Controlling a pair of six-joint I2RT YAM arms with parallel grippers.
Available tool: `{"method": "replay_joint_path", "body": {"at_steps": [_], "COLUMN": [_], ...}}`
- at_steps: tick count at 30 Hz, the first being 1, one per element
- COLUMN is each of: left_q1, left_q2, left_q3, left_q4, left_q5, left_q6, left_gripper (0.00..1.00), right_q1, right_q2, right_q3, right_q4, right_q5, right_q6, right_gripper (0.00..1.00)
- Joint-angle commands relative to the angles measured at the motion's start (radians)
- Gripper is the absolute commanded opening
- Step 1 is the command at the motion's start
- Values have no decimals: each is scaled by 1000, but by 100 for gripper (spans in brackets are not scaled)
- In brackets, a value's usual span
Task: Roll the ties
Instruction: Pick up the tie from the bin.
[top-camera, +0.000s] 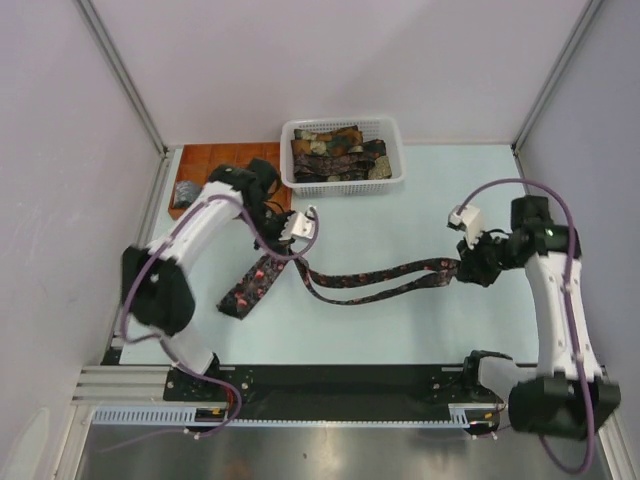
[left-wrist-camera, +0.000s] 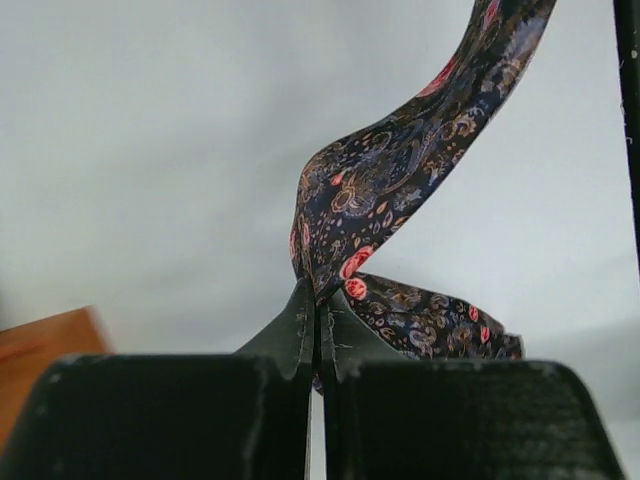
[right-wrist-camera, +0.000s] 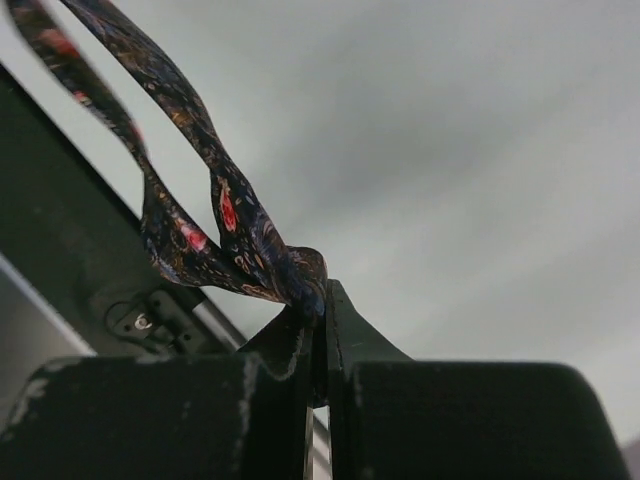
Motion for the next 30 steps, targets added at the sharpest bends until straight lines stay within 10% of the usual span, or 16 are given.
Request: {"method": "replay_joint_path", "body": {"at_steps": [1, 6, 17, 20, 21, 24, 30], "left_q1": [25, 2, -469, -534, -526, -401, 86], "left_q2": [254, 329, 148, 121, 73, -116, -450], "left_q3": [142, 372, 121, 48, 17, -240, -548], "left_q4": [-85, -25, 1335, 1605, 1641, 1644, 1305], "left_q5": [54, 315, 301, 286, 282, 294, 370], "left_q6": [-53, -304, -1355, -1568, -1596, -1628, -1440], "left_gripper": [0, 0, 4, 54, 80, 96, 100], "right_q1": [-31, -310, -397, -397, -396, -283, 280], "right_q2": [163, 228, -41, -48, -42, 10, 102], "right_q3": [13, 209, 172, 189, 194, 214, 73], "right_q4": [-41, 117, 1017, 1178, 1238, 1255, 1130], "right_q5": [27, -100, 224, 191, 153, 56, 34], "right_q6": [1, 217, 688, 762, 789, 828, 654], "right_gripper": [0, 0, 0, 0, 0, 0, 0]}}
